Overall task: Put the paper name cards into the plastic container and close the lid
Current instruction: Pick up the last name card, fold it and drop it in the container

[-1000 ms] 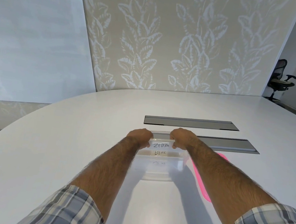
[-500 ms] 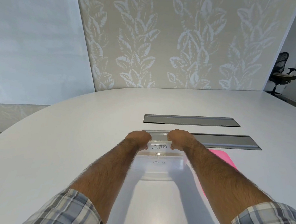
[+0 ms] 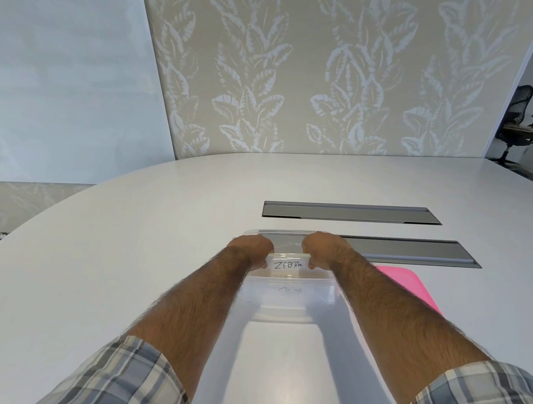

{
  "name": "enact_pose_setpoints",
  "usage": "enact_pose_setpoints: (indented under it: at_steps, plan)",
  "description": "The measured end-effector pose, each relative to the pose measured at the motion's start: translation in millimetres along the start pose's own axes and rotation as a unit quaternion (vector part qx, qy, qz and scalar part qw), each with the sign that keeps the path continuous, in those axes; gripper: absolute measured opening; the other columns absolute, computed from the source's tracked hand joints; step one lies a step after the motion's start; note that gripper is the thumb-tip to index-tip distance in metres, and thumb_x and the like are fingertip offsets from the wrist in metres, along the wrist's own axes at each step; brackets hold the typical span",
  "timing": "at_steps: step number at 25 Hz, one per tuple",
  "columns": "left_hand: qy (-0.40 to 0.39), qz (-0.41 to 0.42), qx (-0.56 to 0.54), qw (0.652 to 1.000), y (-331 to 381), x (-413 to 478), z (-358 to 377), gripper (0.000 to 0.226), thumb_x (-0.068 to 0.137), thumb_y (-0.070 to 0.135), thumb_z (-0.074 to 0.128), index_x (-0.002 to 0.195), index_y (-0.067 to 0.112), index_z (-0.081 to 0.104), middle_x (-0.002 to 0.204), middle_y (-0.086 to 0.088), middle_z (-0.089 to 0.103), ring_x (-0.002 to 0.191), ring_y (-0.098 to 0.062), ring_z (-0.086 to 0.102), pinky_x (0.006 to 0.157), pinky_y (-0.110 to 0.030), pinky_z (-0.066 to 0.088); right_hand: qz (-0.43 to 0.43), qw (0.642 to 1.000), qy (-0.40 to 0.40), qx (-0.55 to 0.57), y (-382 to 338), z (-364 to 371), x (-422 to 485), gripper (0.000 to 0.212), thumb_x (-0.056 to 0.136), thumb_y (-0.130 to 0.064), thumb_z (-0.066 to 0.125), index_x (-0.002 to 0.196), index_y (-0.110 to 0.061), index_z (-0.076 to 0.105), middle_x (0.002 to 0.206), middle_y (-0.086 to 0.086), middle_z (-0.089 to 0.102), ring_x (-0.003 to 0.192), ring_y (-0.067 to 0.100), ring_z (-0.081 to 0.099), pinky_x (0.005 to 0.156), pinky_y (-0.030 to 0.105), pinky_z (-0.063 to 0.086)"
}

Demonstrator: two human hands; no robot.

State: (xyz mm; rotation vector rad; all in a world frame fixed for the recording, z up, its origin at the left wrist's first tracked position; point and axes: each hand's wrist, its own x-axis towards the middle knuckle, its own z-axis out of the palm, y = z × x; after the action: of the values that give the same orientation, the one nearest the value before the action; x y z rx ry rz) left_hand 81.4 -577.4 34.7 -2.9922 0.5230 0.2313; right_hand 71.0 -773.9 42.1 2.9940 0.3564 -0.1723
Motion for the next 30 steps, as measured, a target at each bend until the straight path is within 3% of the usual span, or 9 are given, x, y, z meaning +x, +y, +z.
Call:
enact_pose_setpoints:
  at_steps: [13, 18, 22, 24, 26, 28, 30]
  plan:
    - [0.014, 0.006, -0.021, 1.000, 1.7, -2.6, 8.0, 0.046, 0.094, 0.024, 0.062, 0.139, 0.027, 0.055, 0.142, 0.000, 0.055, 0.129, -0.024, 0.054, 0.101, -0.040, 0.045, 0.001, 1.000, -0.013, -0.002, 2.9, 3.6, -2.1, 0.033, 0.086, -0.013, 0.068, 0.119, -0.010, 0.064, 0.118, 0.009, 0.066, 0.107, 0.027, 0.063, 0.090, 0.041, 0.055]
    - [0.044, 0.001, -0.048, 0.998, -3.2, -10.4, 2.7, 0.042, 0.098, 0.033, 0.055, 0.140, 0.031, 0.053, 0.146, 0.003, 0.052, 0.133, -0.022, 0.050, 0.104, -0.038, 0.042, -0.005, 1.000, 0.021, 0.000, 5.0, -5.0, -10.2, 0.029, 0.090, -0.027, 0.061, 0.114, -0.013, 0.065, 0.116, 0.004, 0.067, 0.105, 0.024, 0.063, 0.090, 0.041, 0.054]
    - [0.129, 0.011, -0.051, 0.990, -4.3, -22.6, -7.8, 0.037, 0.099, 0.038, 0.049, 0.132, 0.026, 0.060, 0.137, 0.000, 0.060, 0.128, -0.025, 0.054, 0.102, -0.037, 0.043, -0.011, 0.997, 0.072, 0.031, 1.0, -9.7, -20.4, 0.035, 0.092, -0.038, 0.055, 0.117, -0.015, 0.063, 0.121, 0.004, 0.065, 0.108, 0.022, 0.061, 0.093, 0.039, 0.052]
    - [0.173, 0.031, -0.025, 0.984, -5.6, -29.8, -14.6, 0.037, 0.102, 0.036, 0.043, 0.129, 0.021, 0.063, 0.136, -0.002, 0.060, 0.131, -0.026, 0.051, 0.106, -0.037, 0.041, -0.010, 0.996, 0.080, 0.049, -2.6, -11.4, -26.4, 0.048, 0.093, -0.044, 0.054, 0.131, -0.016, 0.056, 0.143, 0.006, 0.053, 0.129, 0.025, 0.050, 0.104, 0.043, 0.045]
    - [0.193, 0.042, 0.014, 0.980, -6.7, -38.0, -18.9, 0.044, 0.106, 0.037, 0.034, 0.140, 0.019, 0.054, 0.153, -0.004, 0.045, 0.145, -0.027, 0.035, 0.116, -0.040, 0.029, -0.009, 0.997, 0.076, 0.033, -6.8, -14.2, -32.6, 0.065, 0.094, -0.052, 0.052, 0.147, -0.015, 0.040, 0.161, 0.008, 0.026, 0.149, 0.027, 0.023, 0.116, 0.049, 0.031]
    - [0.192, 0.017, 0.022, 0.981, -8.4, -49.2, -21.7, 0.053, 0.107, 0.042, 0.027, 0.154, 0.020, 0.035, 0.166, -0.005, 0.019, 0.153, -0.027, 0.015, 0.122, -0.044, 0.017, 0.002, 0.996, 0.083, 0.029, -11.1, -18.9, -39.9, 0.078, 0.094, -0.060, 0.046, 0.154, -0.017, 0.024, 0.166, 0.007, 0.007, 0.153, 0.028, 0.003, 0.120, 0.055, 0.017]
    - [0.192, -0.008, 0.014, 0.981, -10.4, -62.5, -24.1, 0.059, 0.106, 0.048, 0.022, 0.159, 0.021, 0.019, 0.168, -0.004, 0.002, 0.155, -0.026, 0.003, 0.124, -0.046, 0.009, 0.017, 0.994, 0.101, 0.046, -14.0, -23.8, -48.5, 0.084, 0.093, -0.066, 0.040, 0.157, -0.019, 0.013, 0.166, 0.005, -0.002, 0.153, 0.027, -0.006, 0.120, 0.057, 0.009]
